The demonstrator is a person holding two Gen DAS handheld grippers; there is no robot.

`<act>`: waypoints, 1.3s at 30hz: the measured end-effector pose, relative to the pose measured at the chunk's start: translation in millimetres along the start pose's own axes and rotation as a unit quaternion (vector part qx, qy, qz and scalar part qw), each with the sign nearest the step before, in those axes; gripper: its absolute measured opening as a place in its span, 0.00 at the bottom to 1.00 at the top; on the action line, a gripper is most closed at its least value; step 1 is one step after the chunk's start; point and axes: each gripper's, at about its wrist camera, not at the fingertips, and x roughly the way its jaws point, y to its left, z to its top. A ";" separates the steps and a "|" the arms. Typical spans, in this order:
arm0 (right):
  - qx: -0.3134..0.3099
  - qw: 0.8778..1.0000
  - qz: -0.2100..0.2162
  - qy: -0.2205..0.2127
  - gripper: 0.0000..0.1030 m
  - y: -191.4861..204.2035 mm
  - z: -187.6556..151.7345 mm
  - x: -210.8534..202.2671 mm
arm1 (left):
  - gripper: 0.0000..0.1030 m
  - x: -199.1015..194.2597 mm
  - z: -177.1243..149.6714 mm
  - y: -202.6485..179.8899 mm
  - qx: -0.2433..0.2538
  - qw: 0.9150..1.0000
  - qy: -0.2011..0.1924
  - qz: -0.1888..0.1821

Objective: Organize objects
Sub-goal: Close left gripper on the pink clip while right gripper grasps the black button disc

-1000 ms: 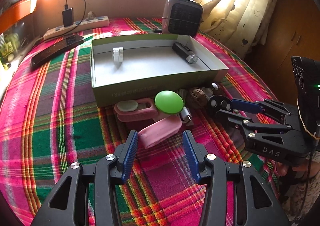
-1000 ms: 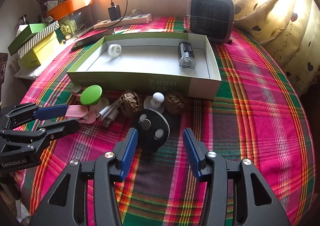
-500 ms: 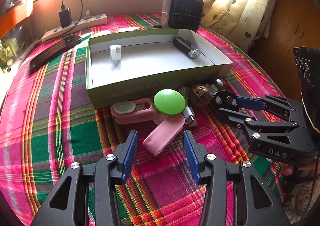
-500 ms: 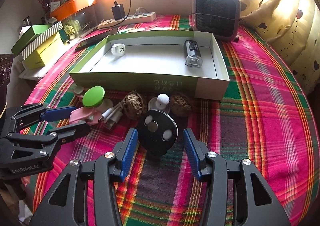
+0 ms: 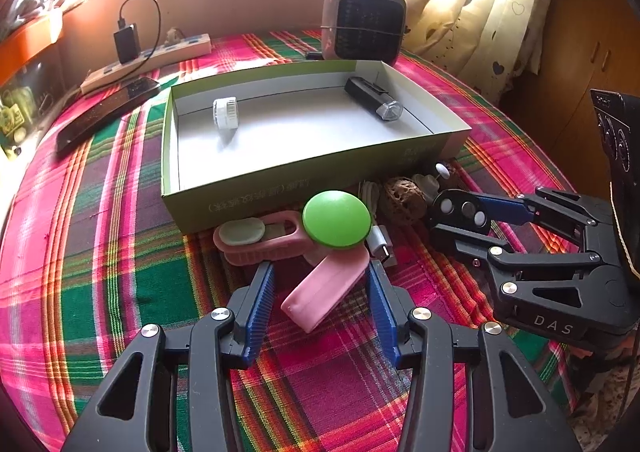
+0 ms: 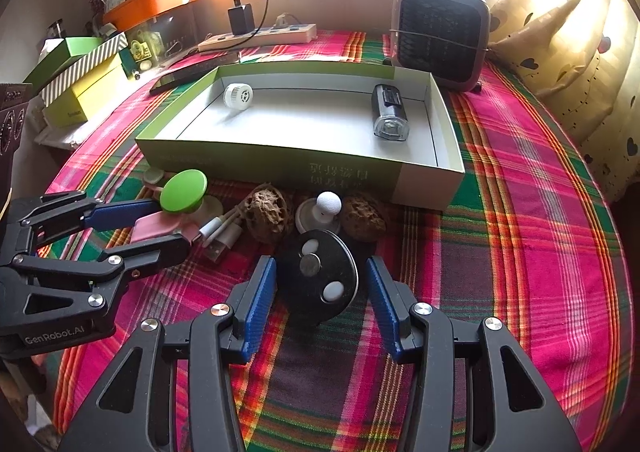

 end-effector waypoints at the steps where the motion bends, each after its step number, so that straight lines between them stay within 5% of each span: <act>1: 0.003 1.000 -0.001 -0.001 0.39 -1.3 0.0 -0.3 | 0.43 0.1 0.3 -0.4 0.000 1.000 0.001 0.000; 21: 0.010 1.000 0.007 -0.004 0.35 -3.8 -3.7 -4.0 | 0.17 -3.8 -6.1 -10.0 0.002 1.000 -0.001 -0.007; 39: 0.011 1.000 0.006 -0.004 0.35 -4.1 -4.2 -4.6 | 0.16 4.6 3.2 -19.5 0.009 1.000 -0.002 0.012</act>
